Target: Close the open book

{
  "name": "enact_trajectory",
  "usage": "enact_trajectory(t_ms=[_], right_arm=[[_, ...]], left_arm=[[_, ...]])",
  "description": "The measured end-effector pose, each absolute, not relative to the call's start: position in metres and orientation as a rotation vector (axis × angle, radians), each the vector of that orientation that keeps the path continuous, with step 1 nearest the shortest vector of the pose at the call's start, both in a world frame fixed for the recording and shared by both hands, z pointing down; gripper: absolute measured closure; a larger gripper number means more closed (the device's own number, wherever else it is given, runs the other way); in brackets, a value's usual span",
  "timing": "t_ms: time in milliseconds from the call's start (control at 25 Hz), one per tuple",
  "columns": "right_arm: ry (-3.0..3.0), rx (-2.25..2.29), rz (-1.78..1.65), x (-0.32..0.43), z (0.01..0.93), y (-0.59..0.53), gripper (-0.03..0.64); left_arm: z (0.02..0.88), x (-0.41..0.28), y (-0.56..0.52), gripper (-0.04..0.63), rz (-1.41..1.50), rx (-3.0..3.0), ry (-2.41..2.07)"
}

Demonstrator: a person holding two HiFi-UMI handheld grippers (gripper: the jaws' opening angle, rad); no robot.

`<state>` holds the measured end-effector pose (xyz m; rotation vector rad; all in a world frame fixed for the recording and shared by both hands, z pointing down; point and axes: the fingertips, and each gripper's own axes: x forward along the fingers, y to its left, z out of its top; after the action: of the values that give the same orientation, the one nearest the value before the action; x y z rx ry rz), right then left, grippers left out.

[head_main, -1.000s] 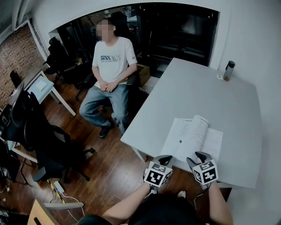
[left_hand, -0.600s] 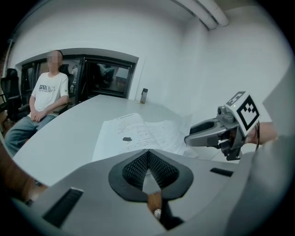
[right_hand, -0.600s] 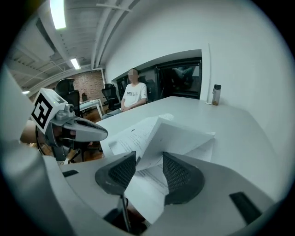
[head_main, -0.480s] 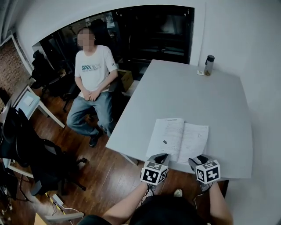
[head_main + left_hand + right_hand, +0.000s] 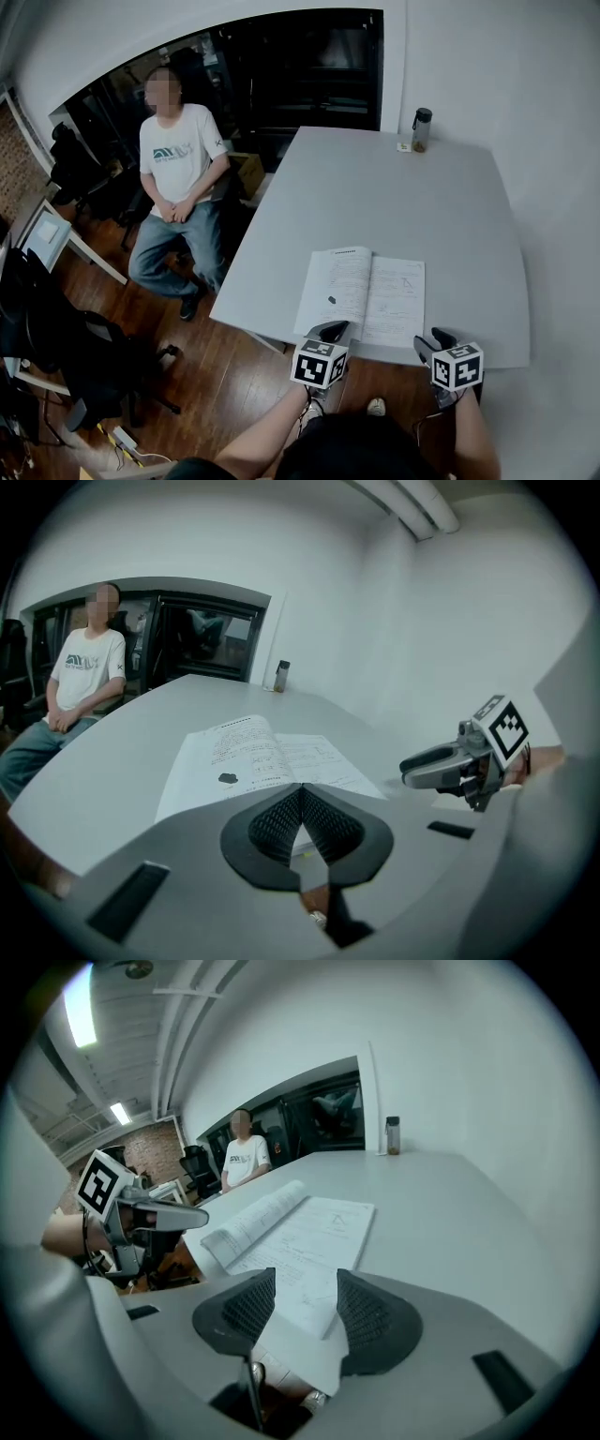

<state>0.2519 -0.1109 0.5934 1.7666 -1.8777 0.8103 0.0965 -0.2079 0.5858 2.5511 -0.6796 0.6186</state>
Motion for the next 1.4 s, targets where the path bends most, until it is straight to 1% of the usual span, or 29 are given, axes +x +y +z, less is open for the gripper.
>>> enact_trajectory(t_ms=[160,400,480,520,640,760,840,960,1000,1040,1080,1240,1400], right_arm=[[-1.872,1.803,0.73,0.266,0.571,-0.122,0.428],[-2.017,1.628,0.656,0.212,0.56,-0.158,0.431],[-2.064,1.552,0.622,0.187,0.56,-0.173,0.488],[-2.081,1.512,0.602,0.174,0.56,-0.179,0.506],[-2.108,1.401,0.539,0.138,0.565,-0.196,0.515],[-2.117,1.311,0.487,0.109,0.573,-0.209,0.584],[-2.124,1.254,0.46,0.091,0.579,-0.216,0.597],[-2.126,1.167,0.395,0.068,0.587,-0.224,0.597],[-2.123,1.137,0.371,0.06,0.59,-0.226,0.589],[-2.119,1.106,0.354,0.053,0.594,-0.227,0.555],[-2.112,1.079,0.345,0.046,0.598,-0.229,0.506],[-2.051,1.015,0.293,0.031,0.613,-0.235,0.403],[-1.967,0.963,0.212,0.03,0.626,-0.236,0.395]], left_arm=[[0.584,0.094,-0.21,0.591,0.619,2.542,-0.7],[0.581,0.073,-0.215,0.591,0.625,2.524,-0.76],[0.581,0.061,-0.219,0.591,0.626,2.512,-0.794],[0.58,0.054,-0.221,0.591,0.625,2.506,-0.81],[0.579,0.035,-0.227,0.591,0.627,2.493,-0.85],[0.58,0.018,-0.231,0.591,0.633,2.48,-0.879],[0.581,0.008,-0.233,0.591,0.635,2.47,-0.896],[0.583,-0.008,-0.236,0.591,0.636,2.453,-0.922],[0.584,-0.013,-0.237,0.591,0.636,2.448,-0.93],[0.585,-0.018,-0.237,0.591,0.636,2.444,-0.936],[0.586,-0.023,-0.238,0.591,0.637,2.439,-0.942],[0.591,-0.037,-0.237,0.591,0.644,2.428,-0.948],[0.598,-0.043,-0.237,0.591,0.646,2.41,-0.948]])
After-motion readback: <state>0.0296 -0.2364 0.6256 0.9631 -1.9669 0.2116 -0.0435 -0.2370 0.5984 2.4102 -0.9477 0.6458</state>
